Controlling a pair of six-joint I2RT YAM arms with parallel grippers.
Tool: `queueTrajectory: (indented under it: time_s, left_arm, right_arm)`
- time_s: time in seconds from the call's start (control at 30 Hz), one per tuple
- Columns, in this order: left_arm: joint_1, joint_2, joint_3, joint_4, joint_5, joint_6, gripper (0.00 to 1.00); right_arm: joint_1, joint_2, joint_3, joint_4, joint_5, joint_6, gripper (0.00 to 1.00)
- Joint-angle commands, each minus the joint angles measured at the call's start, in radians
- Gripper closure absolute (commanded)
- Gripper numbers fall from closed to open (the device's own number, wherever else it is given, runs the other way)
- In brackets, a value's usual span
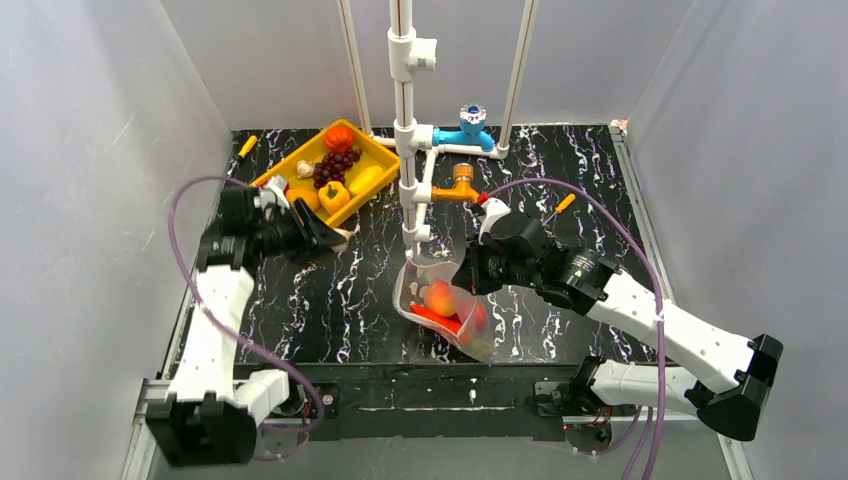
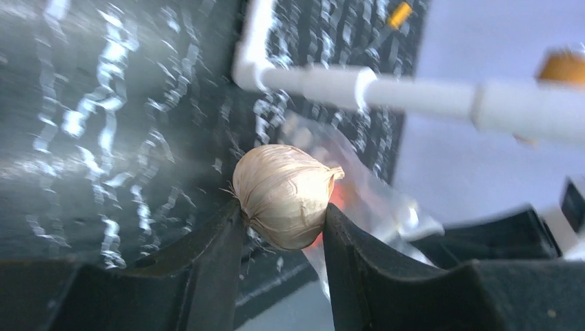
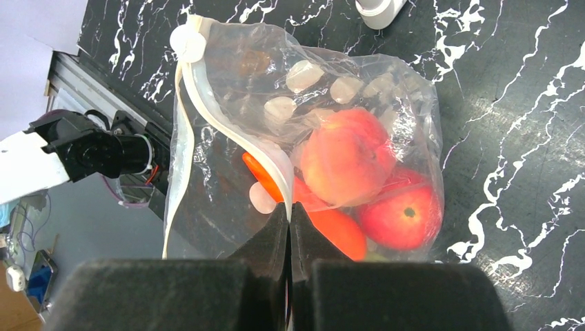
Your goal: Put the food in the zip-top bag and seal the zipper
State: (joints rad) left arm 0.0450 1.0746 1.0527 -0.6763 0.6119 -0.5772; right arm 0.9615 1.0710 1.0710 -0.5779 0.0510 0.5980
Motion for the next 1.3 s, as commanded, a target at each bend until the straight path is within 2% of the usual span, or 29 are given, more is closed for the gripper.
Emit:
queueTrajectory:
  time_s: [0.0,0.1,0.23,0.53,0.7,0.87,1.03,1.27]
  left_arm:
    - [-0.111,-0.241,-0.141,0.128,0.178,-0.198,0.76]
    - [-0.211,-0.364,-0.185,0.192,0.147,-0.274,0.73]
    - [-0.314,-0.387,-0.191,0.216,0.112,-0.316,0.71]
    - [-0.56,-0.254,-0.19,0.309,-0.043,-0.342,0.66]
    - [-0.648,-0.154,-0.193,0.395,-0.09,-0.375,0.62]
    - [-0.704,-0.091,-0.2,0.44,-0.125,-0.379,0.48]
    - [-0.716,-0.074,-0.205,0.479,-0.135,-0.383,0.27]
    - [-0.721,-0.09,-0.147,0.415,-0.158,-0.32,0.24]
  right_arm:
    - [-0.005,0.007,0.022,0.043,-0.024,0.004,0.99]
    - [-0.004,0.012,0.025,0.049,-0.033,0.01,0.99]
    - [-0.004,0.014,0.026,0.057,-0.04,0.015,0.99]
    - [-0.004,0.003,0.041,0.053,-0.033,0.022,0.99]
    - [-0.004,0.0,0.037,0.048,-0.035,0.028,0.99]
    - [-0.004,-0.008,0.037,0.042,-0.034,0.029,0.99]
    - [-0.004,-0.017,0.031,0.037,-0.03,0.029,0.99]
    - [-0.004,-0.034,0.029,0.037,-0.013,0.027,0.99]
